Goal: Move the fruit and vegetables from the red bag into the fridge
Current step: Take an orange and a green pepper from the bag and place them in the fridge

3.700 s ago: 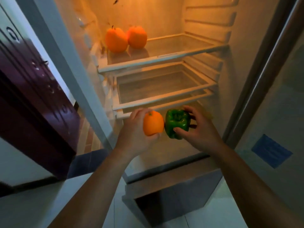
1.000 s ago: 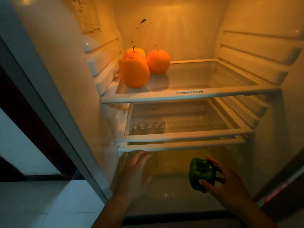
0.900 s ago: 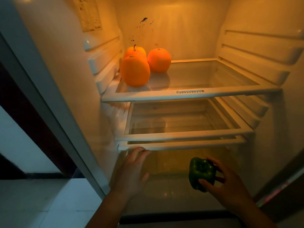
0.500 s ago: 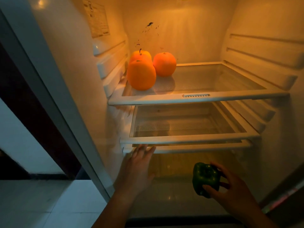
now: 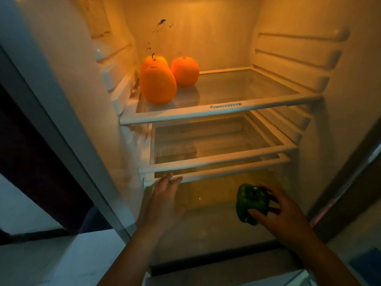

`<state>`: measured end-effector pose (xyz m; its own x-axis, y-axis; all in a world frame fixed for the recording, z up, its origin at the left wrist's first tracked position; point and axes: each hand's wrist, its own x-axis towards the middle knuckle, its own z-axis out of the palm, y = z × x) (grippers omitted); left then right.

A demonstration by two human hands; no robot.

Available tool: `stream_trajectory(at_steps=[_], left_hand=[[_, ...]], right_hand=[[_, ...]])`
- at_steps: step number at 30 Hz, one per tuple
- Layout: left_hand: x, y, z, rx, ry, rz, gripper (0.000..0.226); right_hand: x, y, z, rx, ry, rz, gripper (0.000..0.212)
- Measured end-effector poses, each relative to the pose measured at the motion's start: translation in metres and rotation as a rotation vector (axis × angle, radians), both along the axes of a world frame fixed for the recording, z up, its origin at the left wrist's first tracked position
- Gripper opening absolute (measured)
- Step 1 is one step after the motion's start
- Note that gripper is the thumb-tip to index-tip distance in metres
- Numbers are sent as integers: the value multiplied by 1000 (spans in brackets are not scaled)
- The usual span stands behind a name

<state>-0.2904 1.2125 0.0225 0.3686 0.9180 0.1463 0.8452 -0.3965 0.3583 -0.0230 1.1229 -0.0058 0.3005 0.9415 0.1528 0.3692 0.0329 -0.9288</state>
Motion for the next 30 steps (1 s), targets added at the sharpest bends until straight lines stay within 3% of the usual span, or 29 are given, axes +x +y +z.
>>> stream_trajectory(at_steps=[3, 8, 12, 16, 19, 26, 30], left_hand=[[-2, -11, -2, 39, -125, 10, 75], [8, -12, -18, 12, 46, -138, 84], [11, -6, -21, 39, 93, -135, 87], [8, -14, -38, 74, -13, -169, 81], [6, -20, -65, -32, -100, -176, 75], [25, 13, -93, -250, 152, -89, 67], [27, 10, -101, -224, 155, -70, 57]], right_hand=[[-1, -10, -2, -32, 4, -29, 66], [-4, -21, -4, -50, -5, -44, 65], [-4, -21, -2, -70, -14, -47, 64], [-6, -15, 1, -75, -32, -23, 64], [-8, -13, 1, -89, -22, 7, 64], [-1, -17, -12, -176, -15, 27, 65], [3, -16, -10, -175, -24, 21, 64]])
